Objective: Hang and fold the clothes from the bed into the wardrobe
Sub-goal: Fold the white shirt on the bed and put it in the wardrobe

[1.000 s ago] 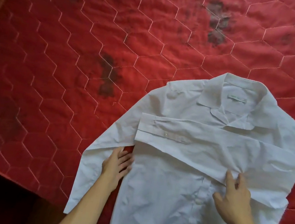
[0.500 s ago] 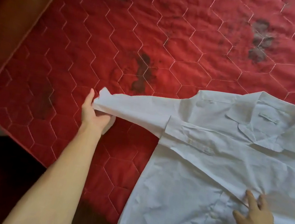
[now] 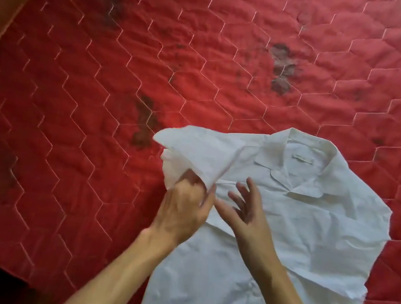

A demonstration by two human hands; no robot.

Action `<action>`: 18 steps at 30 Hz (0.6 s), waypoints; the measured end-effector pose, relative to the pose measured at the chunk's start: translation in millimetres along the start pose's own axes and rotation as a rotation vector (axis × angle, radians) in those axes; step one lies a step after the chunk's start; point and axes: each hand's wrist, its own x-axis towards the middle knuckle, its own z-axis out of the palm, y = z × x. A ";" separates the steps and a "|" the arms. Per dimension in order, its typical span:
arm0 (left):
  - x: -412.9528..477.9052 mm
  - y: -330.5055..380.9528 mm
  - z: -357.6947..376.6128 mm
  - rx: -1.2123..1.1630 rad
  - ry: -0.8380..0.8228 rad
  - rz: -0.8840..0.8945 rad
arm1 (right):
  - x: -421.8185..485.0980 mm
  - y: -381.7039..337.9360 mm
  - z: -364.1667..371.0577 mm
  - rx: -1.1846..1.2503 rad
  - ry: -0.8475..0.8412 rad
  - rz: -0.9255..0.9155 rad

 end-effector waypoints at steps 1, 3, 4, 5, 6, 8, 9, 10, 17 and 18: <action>-8.8 9.1 21.9 0.019 -0.097 0.053 | 5.9 -4.6 3.0 0.012 0.032 -0.013; -24.4 26.0 59.2 -0.050 -0.286 0.051 | 19.5 -2.5 -1.1 -0.045 0.250 0.026; -30.5 31.1 73.8 -0.093 -0.360 0.005 | 25.2 2.4 -9.5 -0.065 0.381 0.079; -35.5 34.7 85.4 -0.109 -0.424 -0.044 | 29.0 8.1 -21.2 -0.061 0.483 0.153; -39.9 35.6 93.2 -0.070 -0.468 -0.050 | 31.6 17.0 -36.2 -0.050 0.557 0.224; -45.6 31.7 104.0 0.053 -0.481 0.146 | 34.2 35.6 -69.9 -0.042 0.633 0.308; -48.3 25.3 107.2 0.151 -0.490 0.245 | 34.1 43.9 -86.6 -0.054 0.640 0.309; -49.0 16.8 109.7 0.223 -0.474 0.262 | 33.4 51.3 -102.5 -0.075 0.644 0.288; -26.6 -51.2 107.1 0.567 -0.404 0.080 | 11.0 88.1 -192.6 -0.176 0.797 0.223; -24.8 -54.0 106.1 0.568 -0.422 0.073 | 7.4 94.3 -198.8 -0.279 0.848 0.239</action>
